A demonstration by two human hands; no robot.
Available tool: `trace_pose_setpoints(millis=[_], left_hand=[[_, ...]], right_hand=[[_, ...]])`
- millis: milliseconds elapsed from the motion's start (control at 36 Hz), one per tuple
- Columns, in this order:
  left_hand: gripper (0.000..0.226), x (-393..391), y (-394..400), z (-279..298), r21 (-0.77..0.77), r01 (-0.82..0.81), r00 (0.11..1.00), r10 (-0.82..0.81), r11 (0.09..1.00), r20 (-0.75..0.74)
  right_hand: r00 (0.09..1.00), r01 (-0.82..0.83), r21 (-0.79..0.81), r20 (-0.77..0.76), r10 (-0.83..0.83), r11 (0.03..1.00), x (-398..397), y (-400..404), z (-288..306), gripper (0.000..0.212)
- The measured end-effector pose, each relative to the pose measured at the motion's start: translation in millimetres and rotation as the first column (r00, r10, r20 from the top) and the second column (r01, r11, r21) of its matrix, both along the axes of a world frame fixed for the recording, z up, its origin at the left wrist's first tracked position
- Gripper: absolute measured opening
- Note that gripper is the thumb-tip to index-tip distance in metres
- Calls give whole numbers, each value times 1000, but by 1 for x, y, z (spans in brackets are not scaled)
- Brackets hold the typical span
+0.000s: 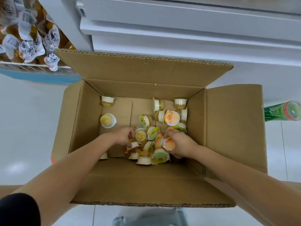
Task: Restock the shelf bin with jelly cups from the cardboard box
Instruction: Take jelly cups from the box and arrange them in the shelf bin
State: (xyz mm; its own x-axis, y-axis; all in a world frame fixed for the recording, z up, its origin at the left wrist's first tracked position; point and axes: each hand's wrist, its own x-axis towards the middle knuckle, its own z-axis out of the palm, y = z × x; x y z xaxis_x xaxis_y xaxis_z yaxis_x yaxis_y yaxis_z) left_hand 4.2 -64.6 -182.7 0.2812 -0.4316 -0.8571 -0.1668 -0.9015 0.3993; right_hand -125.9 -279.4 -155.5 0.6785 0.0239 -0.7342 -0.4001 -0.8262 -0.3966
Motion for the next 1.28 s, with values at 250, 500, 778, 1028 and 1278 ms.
trace_pose_setpoints(millis=[250, 500, 778, 1028, 1278], left_hand=[[52, -11, -10, 11, 47, 124, 992, -126, 991, 28], [47, 7, -3, 36, -20, -90, 995, 91, 996, 45], [54, 35, -6, 189, -265, -552, 768, 359, 791, -530], [33, 7, -23, 328, -546, -452, 892, 340, 706, -299], [72, -24, -52, 358, -703, -574, 788, 516, 420, -335]], right_hand=[[995, 81, 72, 57, -86, 994, 0, 3, 9, 56], [977, 166, 153, 107, -183, 974, -3, 3, 31, 55], [918, 103, 162, 363, -156, 981, 41, 5, 129, 56], [759, -14, 86, 650, -45, 996, 48, 2, 276, 71], [621, 46, 75, 779, -87, 996, 34, 8, 323, 68]])
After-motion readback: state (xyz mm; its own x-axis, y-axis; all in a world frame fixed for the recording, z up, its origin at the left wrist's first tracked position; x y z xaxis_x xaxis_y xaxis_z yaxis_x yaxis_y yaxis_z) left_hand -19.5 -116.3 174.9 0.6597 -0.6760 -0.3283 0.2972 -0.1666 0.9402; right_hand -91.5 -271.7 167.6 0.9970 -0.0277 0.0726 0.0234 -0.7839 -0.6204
